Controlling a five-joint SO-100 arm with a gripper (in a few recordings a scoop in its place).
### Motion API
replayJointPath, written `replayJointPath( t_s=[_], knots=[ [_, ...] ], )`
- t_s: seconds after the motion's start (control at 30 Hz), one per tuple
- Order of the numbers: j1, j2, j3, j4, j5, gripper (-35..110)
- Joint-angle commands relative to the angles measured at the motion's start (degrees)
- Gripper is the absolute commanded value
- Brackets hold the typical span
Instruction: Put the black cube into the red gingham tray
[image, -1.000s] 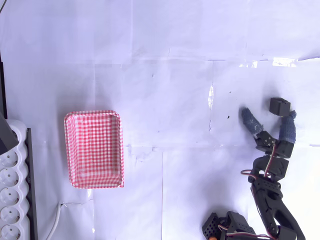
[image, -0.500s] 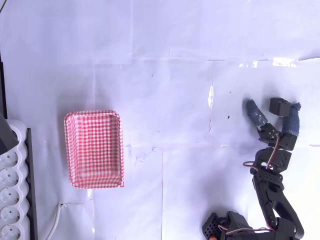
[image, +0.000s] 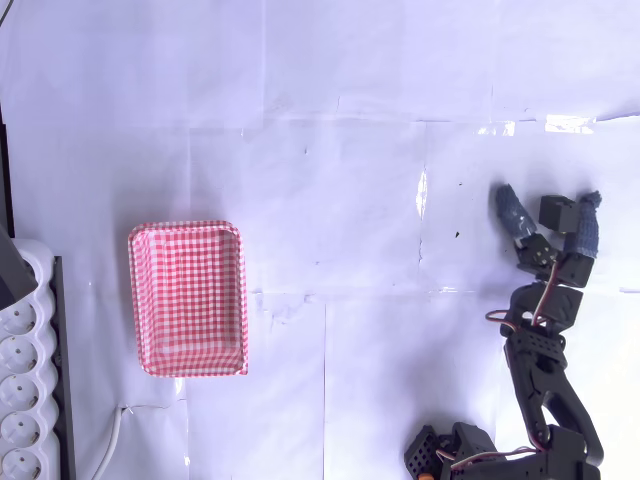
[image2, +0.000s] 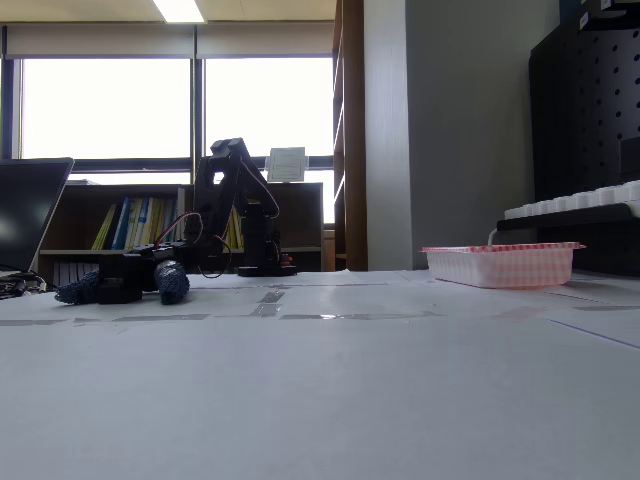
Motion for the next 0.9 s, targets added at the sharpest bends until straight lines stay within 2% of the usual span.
replayJointPath(
  t_s=[0.0,0.47,0.63,0.7,0.77,0.87],
  knots=[
    [-0.7,0.35,2.2,-0.53,0.44,37],
    [-0.88,0.0,2.2,-0.7,1.67,1],
    [-0.53,-0.88,2.2,2.02,2.81,0],
    [-0.44,-3.08,2.02,6.68,3.08,0],
    [-0.44,-7.29,1.93,16.96,4.31,0],
    [-0.44,-17.05,5.01,44.03,6.42,0]
  ],
)
